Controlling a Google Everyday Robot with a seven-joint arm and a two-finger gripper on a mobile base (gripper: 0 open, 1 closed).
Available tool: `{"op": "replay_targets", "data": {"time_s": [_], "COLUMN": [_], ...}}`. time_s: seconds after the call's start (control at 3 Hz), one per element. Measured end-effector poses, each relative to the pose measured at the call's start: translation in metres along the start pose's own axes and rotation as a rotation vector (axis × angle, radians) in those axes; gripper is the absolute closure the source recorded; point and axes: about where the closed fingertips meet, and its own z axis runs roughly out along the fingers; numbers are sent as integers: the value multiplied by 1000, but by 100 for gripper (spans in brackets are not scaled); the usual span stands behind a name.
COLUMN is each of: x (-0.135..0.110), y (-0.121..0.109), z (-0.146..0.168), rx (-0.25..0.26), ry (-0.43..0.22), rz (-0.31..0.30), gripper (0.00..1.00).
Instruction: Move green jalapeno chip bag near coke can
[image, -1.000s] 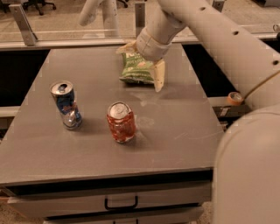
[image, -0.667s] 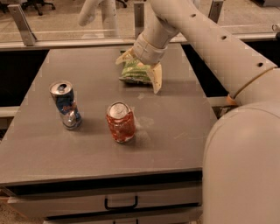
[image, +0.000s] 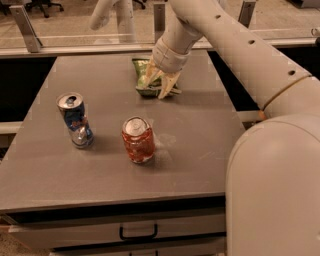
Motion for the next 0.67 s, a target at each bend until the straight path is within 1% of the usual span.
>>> {"op": "replay_targets", "data": {"time_s": [0.33, 0.67], "x": [-2, -13], "y": [-5, 1], "z": [0, -7], "rx": [-55, -104], "ry": [7, -12], "rz": [-7, 32], "gripper": [88, 100]}}
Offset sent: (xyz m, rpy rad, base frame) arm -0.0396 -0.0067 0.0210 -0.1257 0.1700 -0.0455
